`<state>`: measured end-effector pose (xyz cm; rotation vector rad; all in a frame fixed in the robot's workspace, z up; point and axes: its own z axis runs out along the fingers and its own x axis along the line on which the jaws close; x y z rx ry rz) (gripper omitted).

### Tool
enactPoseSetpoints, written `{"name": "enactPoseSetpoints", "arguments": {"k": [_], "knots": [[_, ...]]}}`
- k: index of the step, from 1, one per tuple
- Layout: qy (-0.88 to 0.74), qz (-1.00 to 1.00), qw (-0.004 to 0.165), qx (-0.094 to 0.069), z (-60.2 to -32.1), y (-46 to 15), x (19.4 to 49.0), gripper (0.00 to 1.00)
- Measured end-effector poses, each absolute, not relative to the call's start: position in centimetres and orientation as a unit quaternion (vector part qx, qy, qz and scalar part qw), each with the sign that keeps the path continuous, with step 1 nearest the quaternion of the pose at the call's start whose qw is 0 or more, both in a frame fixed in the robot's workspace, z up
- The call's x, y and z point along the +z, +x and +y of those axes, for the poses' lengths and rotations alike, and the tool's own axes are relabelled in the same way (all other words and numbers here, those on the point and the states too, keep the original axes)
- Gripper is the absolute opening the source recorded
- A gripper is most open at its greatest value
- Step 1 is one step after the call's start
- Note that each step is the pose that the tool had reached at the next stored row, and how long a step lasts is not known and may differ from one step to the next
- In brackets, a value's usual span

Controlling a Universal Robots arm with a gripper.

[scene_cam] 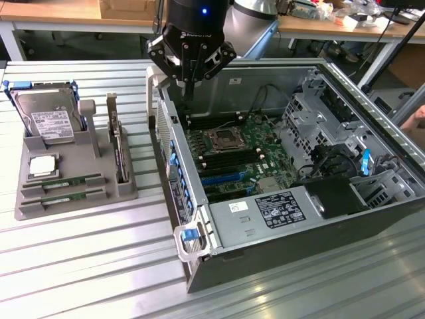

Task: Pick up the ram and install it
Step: 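Reach for the ram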

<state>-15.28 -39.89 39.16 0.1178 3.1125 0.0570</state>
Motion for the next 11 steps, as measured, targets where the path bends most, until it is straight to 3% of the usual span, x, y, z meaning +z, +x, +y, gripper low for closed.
{"name": "enactPoseSetpoints", "arguments": {"k": [11], "knots": [[0.038,0.999,0.013,0.018,-39.89,-15.63,39.16,0.11]]}}
